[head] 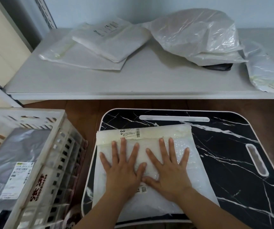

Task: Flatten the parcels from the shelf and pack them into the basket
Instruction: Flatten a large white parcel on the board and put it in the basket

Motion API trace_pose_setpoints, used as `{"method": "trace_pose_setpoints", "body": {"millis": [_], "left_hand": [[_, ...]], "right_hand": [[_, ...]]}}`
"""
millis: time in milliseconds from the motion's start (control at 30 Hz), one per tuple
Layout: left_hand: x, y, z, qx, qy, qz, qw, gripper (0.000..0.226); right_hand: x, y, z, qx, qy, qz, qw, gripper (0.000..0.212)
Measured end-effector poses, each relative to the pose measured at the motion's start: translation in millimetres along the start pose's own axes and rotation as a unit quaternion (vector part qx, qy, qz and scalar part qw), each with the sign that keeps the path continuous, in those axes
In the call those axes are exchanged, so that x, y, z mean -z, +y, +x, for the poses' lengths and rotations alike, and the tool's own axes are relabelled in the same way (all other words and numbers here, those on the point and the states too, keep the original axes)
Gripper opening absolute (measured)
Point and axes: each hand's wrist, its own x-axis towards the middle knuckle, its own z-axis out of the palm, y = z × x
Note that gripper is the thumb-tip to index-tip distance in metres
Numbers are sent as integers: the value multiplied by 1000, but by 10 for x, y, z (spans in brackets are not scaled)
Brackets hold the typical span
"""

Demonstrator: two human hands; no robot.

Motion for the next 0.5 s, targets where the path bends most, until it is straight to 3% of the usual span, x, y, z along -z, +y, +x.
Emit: {"method": "trace_pose_setpoints", "body": {"millis": [500], "left_hand": [[-92,-16,16,-1,-18,4,1000,65]], "right_hand": [[-85,1,23,-12,-23,19,999,82]]}}
